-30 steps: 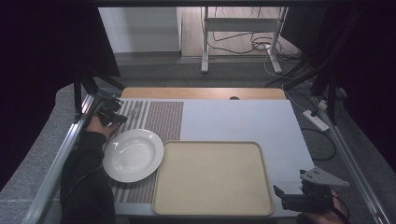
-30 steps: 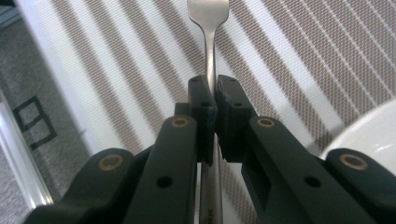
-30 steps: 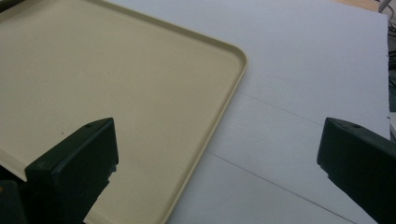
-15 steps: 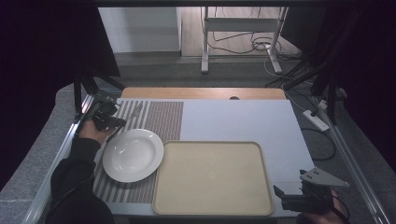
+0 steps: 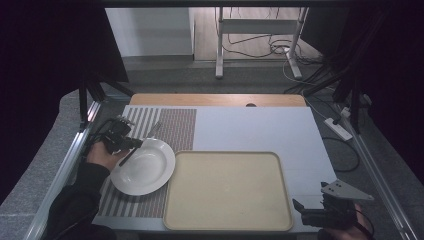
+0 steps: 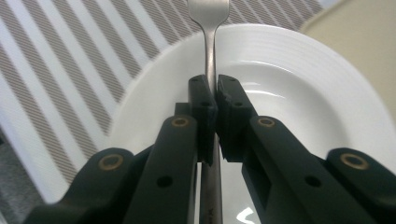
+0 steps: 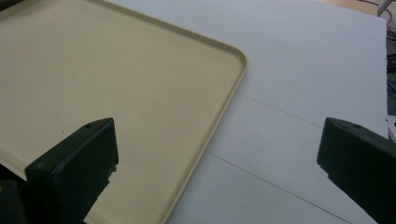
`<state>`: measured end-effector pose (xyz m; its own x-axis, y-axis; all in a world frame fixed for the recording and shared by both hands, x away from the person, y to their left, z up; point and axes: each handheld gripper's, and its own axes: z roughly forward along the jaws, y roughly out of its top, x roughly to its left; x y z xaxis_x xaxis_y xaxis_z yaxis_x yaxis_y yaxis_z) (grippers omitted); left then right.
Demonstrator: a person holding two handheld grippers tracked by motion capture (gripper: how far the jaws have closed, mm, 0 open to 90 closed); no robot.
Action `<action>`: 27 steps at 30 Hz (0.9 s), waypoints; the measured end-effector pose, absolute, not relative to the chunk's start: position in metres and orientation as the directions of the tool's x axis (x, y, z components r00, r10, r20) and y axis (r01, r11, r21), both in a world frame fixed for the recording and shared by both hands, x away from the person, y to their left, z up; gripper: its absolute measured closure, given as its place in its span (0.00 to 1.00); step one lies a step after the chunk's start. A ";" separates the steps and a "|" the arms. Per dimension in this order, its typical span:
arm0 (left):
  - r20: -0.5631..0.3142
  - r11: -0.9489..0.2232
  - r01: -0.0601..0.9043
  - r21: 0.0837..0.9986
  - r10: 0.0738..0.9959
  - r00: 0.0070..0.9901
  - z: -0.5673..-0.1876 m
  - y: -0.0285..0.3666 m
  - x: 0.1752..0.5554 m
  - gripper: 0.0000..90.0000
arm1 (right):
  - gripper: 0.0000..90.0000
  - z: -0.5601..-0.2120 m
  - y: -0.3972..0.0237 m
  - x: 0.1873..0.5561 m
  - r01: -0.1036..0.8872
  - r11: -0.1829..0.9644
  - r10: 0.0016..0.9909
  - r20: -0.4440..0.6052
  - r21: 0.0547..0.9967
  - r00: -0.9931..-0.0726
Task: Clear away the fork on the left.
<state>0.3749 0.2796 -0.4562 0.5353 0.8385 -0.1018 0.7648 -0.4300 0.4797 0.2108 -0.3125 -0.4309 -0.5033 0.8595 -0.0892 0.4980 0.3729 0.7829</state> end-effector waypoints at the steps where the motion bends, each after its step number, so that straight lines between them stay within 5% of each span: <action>1: -0.107 -0.428 0.766 0.480 0.838 0.535 -0.456 0.277 0.371 0.94 | 0.00 -0.431 -0.312 0.211 0.498 0.374 0.859 -0.090 0.783 -0.504; 27: -0.161 -0.464 0.746 0.477 0.788 0.594 -0.462 0.206 0.307 0.94 | 0.00 -0.431 -0.311 0.210 0.493 0.392 0.855 -0.109 0.777 -0.507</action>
<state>0.3073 0.2061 -0.4623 0.5938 0.7883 -0.1614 0.7460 -0.4642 0.4775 0.2104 -0.3105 -0.4312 -0.5071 0.8550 -0.1091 0.4932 0.3916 0.7768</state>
